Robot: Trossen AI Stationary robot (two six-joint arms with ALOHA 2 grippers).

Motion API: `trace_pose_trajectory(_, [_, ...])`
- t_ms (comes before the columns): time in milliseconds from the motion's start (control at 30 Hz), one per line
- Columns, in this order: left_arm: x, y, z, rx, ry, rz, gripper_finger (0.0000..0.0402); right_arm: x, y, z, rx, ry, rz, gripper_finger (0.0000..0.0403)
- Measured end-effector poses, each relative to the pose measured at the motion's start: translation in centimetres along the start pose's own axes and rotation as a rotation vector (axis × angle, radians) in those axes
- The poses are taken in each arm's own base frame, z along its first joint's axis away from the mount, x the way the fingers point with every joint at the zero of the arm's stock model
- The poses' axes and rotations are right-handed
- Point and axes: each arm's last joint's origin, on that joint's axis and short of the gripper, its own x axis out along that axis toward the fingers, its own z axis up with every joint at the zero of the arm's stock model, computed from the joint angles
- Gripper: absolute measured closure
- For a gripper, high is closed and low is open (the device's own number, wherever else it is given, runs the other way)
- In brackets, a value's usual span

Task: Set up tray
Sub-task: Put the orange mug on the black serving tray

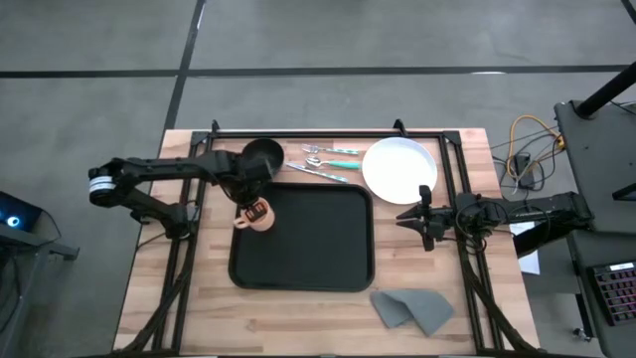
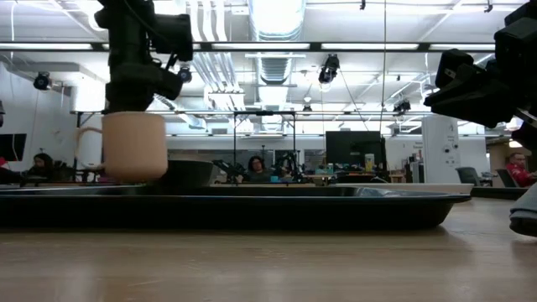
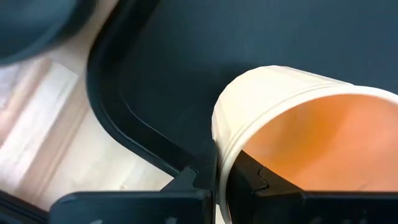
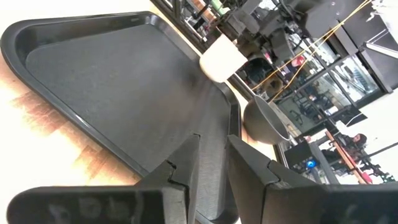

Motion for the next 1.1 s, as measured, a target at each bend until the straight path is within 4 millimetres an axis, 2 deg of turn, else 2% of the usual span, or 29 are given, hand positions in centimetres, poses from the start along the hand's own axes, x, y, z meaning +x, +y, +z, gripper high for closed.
trace_pose_trajectory(133, [0.1, 0.6, 0.5, -0.011, 0.003, 0.008, 0.0401, 0.0, 0.0, 0.0, 0.0, 0.0, 0.0, 0.0335])
trace_pose_trajectory(467, [1.9, 1.9, 1.6, 0.0, 0.076, 0.054, 0.0401, 0.0, 0.0, 0.0, 0.0, 0.0, 0.0, 0.0335])
trace_pose_trajectory(733, [1.4, 2.6, 2.5, 0.001, 0.05, 0.097, 0.0401, 0.0, 0.0, 0.0, 0.0, 0.0, 0.0, 0.0335])
trace_pose_trajectory(1100, [1.3, 5.2, 2.8, -0.059, 0.054, 0.117, 0.0401, 0.0, 0.0, 0.0, 0.0, 0.0, 0.0, 0.0335])
